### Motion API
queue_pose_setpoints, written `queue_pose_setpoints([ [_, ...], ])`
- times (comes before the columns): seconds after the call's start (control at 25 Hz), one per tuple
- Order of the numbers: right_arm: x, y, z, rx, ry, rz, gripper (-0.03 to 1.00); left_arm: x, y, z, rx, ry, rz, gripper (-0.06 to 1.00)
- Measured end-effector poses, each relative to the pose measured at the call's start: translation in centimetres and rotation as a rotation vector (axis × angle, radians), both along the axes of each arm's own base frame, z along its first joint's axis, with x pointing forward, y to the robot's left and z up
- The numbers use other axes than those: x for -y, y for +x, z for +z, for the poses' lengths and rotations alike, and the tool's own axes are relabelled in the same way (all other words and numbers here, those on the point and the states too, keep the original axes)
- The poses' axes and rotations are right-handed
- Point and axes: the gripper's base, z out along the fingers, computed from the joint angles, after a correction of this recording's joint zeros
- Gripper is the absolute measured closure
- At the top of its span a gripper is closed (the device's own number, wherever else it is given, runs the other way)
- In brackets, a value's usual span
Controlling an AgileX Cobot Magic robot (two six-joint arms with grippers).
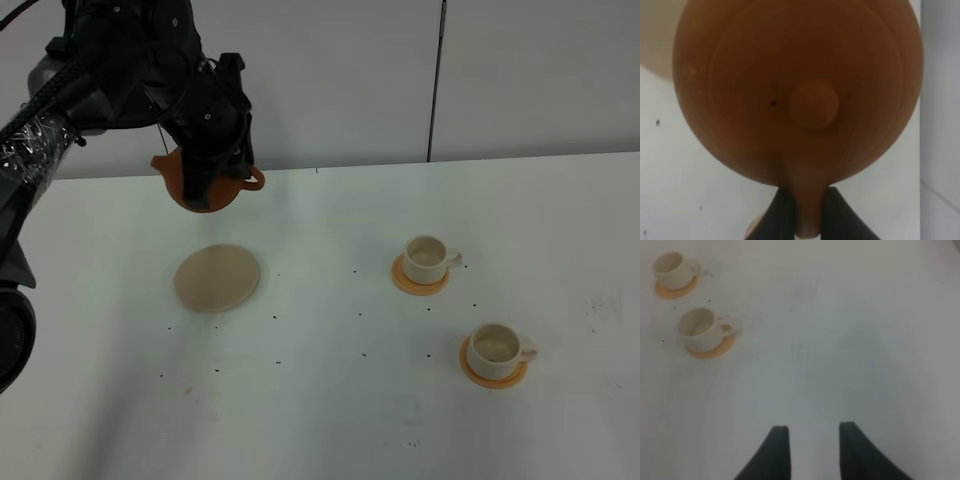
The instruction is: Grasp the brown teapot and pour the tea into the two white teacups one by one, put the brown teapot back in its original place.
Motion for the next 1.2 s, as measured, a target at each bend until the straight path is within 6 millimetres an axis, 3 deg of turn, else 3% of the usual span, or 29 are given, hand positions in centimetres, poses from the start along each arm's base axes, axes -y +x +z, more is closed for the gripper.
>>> queue_pose_setpoints([
  [0.2, 0.0, 0.0, 0.0, 0.0, 0.0, 0.0, 0.73, -0.4, -1.4, 1.4, 0.003, 0.011, -0.028, 0.77],
  [0.48, 0.0, 0.0, 0.0, 0.0, 0.0, 0.0, 0.73, -1.9, -4.8, -1.2, -0.146, 0.108, -0.064, 0.77],
  [0.72, 0.0, 0.0, 0.0, 0.0, 0.0, 0.0, 0.73, -3.3, -7.0, -2.0, -0.201, 0.209, -0.124, 0.77],
  [0.88, 0.0, 0.0, 0.0, 0.0, 0.0, 0.0, 0.73, -3.7, -7.6, -2.9, -0.232, 0.26, -0.192, 0.77],
  [1.2, 0.0, 0.0, 0.0, 0.0, 0.0, 0.0, 0.73, -4.3, -7.4, -2.9, -0.221, 0.366, -0.341, 0.77],
])
